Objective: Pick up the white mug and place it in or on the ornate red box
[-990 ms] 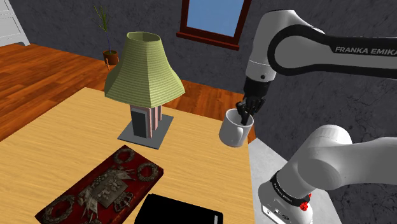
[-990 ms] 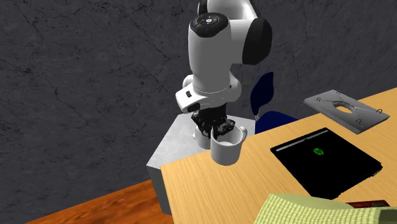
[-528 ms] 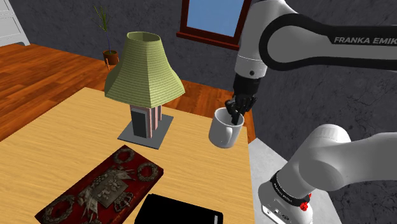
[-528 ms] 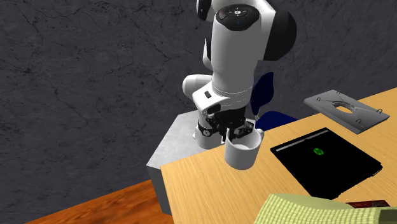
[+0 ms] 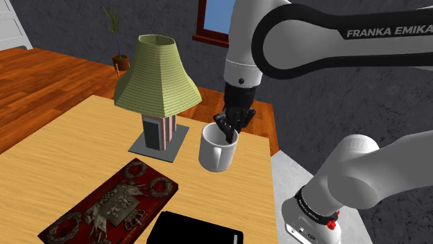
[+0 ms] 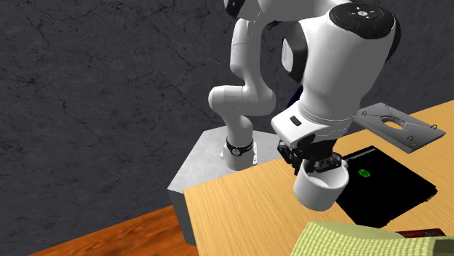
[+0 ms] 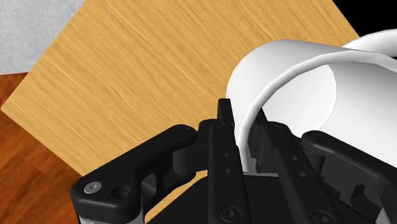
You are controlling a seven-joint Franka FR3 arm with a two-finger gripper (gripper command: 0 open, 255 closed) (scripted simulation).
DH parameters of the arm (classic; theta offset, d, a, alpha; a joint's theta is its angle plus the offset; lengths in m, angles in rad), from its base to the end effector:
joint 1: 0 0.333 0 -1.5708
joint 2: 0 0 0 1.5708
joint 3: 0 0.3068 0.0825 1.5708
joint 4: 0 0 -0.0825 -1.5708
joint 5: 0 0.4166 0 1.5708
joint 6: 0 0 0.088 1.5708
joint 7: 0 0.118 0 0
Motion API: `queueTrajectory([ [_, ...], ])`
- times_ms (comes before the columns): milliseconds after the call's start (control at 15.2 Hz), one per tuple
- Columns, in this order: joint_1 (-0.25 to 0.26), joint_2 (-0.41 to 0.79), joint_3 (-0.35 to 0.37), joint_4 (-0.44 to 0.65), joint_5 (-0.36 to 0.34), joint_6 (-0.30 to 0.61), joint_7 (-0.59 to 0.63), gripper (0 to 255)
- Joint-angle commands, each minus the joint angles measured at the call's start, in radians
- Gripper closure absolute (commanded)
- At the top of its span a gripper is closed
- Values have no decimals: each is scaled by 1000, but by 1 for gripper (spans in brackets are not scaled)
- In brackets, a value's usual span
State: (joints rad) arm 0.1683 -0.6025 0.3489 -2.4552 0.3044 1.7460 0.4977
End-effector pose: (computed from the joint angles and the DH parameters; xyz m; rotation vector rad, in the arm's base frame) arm 0.3318 0.2252 0.4540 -3.0943 0.1922 0.2462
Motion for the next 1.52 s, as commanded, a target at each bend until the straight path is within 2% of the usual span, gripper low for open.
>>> queueTrajectory([
  [0,4,66,42,55,10,21,46,255],
  [330,6,224,141,203,4,54,164,255],
  [660,9,404,236,374,-50,74,300,255],
  [990,36,614,315,576,-160,70,455,255],
  [1254,108,811,348,781,-284,35,588,255],
  [1452,112,815,342,746,-286,73,585,255],
])
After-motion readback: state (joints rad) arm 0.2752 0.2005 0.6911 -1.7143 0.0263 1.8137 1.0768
